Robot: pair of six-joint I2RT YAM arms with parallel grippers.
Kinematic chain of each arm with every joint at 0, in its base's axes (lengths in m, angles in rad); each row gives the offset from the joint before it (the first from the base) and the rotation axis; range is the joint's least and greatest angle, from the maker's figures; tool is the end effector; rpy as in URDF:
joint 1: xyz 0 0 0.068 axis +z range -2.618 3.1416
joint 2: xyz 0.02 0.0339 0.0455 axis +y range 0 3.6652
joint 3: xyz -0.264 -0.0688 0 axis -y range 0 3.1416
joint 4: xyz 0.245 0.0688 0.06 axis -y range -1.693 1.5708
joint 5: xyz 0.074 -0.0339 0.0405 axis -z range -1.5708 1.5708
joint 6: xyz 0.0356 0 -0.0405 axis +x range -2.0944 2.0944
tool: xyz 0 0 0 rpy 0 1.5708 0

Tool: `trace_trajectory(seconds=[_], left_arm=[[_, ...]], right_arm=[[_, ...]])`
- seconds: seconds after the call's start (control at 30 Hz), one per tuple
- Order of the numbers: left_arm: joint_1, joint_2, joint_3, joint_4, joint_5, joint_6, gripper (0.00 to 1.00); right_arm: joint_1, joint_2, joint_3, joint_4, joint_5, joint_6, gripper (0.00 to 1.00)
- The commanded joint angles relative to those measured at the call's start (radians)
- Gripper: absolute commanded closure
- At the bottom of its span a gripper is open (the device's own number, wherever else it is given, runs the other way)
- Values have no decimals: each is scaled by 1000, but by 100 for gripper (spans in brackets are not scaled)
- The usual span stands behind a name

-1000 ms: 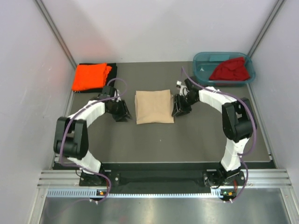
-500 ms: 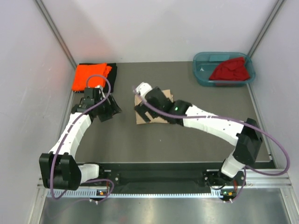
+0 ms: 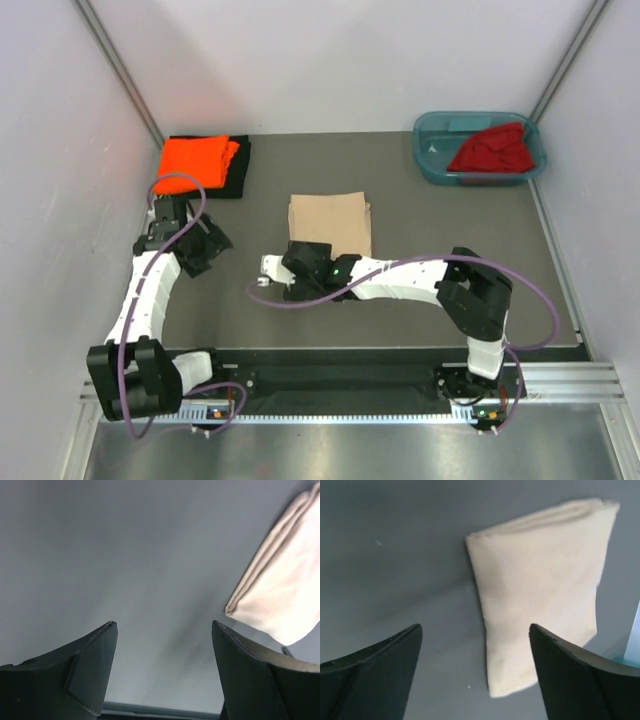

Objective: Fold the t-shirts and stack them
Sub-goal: Neatly place the folded tshirt to the corner

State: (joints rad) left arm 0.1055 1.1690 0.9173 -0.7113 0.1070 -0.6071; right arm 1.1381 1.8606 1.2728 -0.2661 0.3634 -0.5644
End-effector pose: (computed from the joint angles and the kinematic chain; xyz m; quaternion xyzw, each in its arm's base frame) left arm 0.2306 0.0206 0.2638 -0.3174 0.8986 -0.1236 0.2768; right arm 0.1805 0.3606 0.1997 -0.6509 0.6547 -0.0647 0.3788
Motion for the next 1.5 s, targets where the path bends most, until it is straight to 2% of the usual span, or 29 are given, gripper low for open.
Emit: trace_trajectory(seconds=[0.0,0.07,0.2,0.3,0.67,0.77,0.8,0.97,1.0,1.03,1.07,1.1,1.23,1.47], left_arm=[[52,-3,-47,16,114,4,20],[92,-12,-76,26,161,1,20],[181,-17,-116,42,242,-5,20],[192,-20,-133,56,269,-20,20],[221,3,-123,81,270,-60,20],[224,15,-132,88,290,-68,21],[224,20,-135,92,293,-68,21],[224,38,-143,110,304,-60,20],[226,55,-147,111,312,-62,20],[226,66,-152,118,325,-60,19],[226,76,-152,127,344,-60,19],[226,89,-161,137,367,-68,18],[226,172,-181,222,502,-98,18],[215,308,-189,421,664,-198,14]], right_arm=[[19,-3,8,142,-93,-132,16],[23,12,-4,163,-150,-170,25],[22,57,-12,199,-146,-204,27],[22,92,-13,214,-138,-241,34],[-34,178,-4,330,-80,-281,42],[-57,201,22,321,-86,-288,49],[-61,212,26,312,-87,-292,55],[-87,219,42,309,-110,-289,64],[-89,224,55,300,-128,-281,71],[-92,226,63,280,-141,-269,78],[-93,226,72,269,-153,-269,78],[-93,224,92,269,-165,-255,85],[-95,209,141,200,-210,-210,99],[-124,132,163,159,-254,-160,100]])
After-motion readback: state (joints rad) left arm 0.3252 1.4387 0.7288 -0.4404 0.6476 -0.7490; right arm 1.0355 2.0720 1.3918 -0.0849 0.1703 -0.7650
